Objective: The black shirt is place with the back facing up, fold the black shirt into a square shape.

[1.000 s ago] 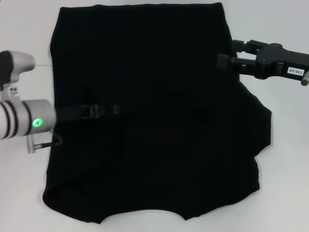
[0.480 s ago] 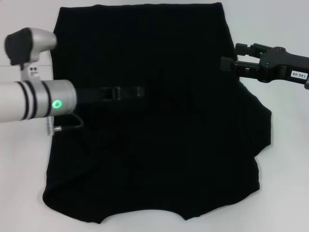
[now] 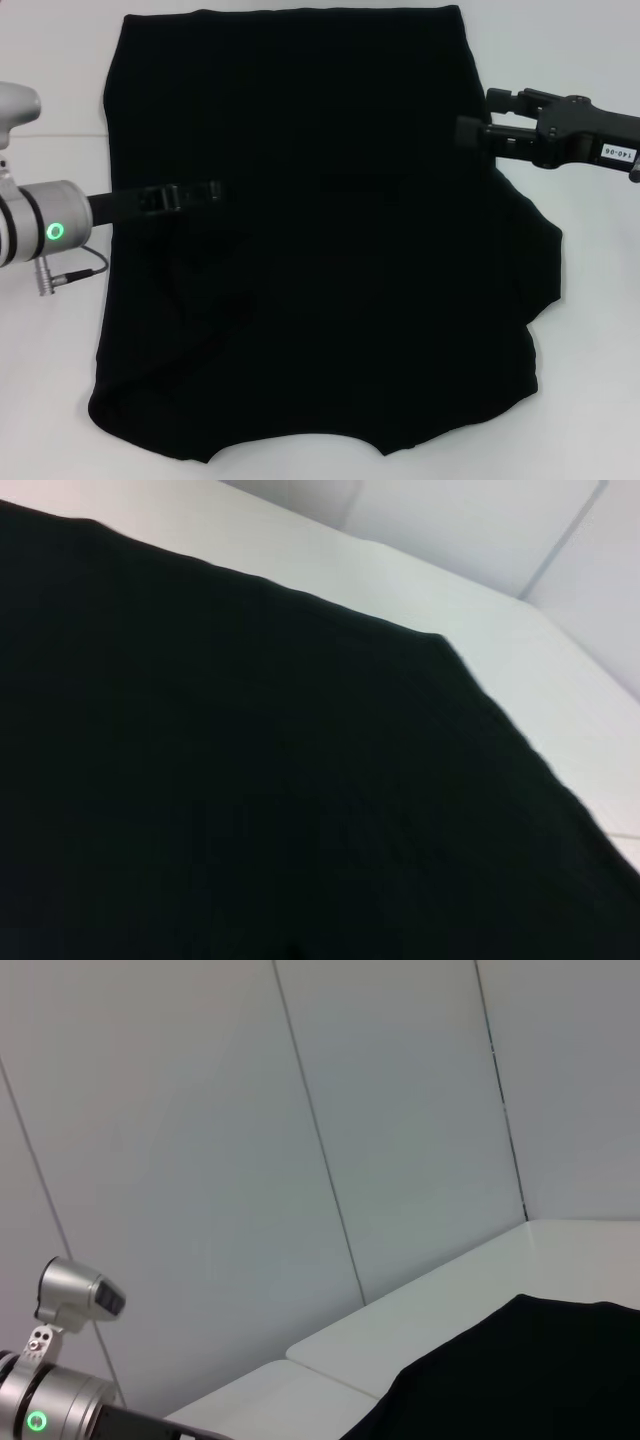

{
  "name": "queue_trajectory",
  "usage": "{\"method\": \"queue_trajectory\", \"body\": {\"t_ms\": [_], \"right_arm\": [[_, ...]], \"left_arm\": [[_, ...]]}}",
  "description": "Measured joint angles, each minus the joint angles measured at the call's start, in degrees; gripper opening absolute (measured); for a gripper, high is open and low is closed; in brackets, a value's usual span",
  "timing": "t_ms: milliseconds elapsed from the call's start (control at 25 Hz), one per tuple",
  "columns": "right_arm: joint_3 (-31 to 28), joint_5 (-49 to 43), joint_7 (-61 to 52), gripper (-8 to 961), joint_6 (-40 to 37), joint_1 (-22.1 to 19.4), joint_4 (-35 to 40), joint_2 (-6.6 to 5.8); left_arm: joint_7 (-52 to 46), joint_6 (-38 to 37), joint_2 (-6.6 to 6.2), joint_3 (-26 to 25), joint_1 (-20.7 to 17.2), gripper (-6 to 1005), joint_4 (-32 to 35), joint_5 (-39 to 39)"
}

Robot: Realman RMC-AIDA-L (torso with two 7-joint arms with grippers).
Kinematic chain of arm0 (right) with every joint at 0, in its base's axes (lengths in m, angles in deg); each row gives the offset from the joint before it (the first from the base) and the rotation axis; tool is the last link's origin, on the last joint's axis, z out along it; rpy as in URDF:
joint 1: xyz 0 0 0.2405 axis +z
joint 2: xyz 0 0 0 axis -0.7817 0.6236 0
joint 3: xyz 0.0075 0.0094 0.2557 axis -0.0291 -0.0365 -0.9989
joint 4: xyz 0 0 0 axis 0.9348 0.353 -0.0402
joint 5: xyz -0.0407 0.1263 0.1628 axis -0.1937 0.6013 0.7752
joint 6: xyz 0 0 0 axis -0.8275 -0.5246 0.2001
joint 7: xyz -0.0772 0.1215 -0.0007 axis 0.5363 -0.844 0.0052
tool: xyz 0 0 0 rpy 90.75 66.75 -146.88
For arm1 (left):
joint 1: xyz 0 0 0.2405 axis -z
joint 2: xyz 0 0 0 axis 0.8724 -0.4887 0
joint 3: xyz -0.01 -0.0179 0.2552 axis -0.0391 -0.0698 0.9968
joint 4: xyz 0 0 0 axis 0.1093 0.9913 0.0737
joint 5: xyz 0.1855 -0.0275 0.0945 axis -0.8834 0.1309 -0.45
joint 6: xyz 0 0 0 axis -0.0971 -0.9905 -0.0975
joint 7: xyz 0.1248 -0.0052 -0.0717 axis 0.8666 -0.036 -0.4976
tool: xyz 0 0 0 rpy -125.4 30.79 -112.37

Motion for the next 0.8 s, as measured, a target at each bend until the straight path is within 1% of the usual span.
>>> {"method": "queue_trajectory", "body": {"t_ms": [200, 520, 680, 800], "right_arm": [[0.0, 0.0, -0.5, 758, 0.3, 0.1, 0.0, -0.05], [0.0, 0.0, -1.0, 756, 0.3, 0.3, 0.0, -0.11], [0.0, 0.0, -1.1, 755, 0.3, 0.3, 0.0, -0.18], [0.0, 0.0, -1.1, 754, 0.3, 0.3, 0.0, -0.22]], "left_arm": [[0.4, 2.7, -0.03, -0.1, -0.6, 832, -0.2, -0.2], [1.7, 4.9, -0.03, 0.2, -0.6, 833, -3.6, -2.7], [1.5, 4.6, 0.03, 0.3, -0.7, 833, -4.2, -3.2], [1.3, 2.7, 0.06, 0.4, -0.7, 832, -4.2, -3.2]]}}
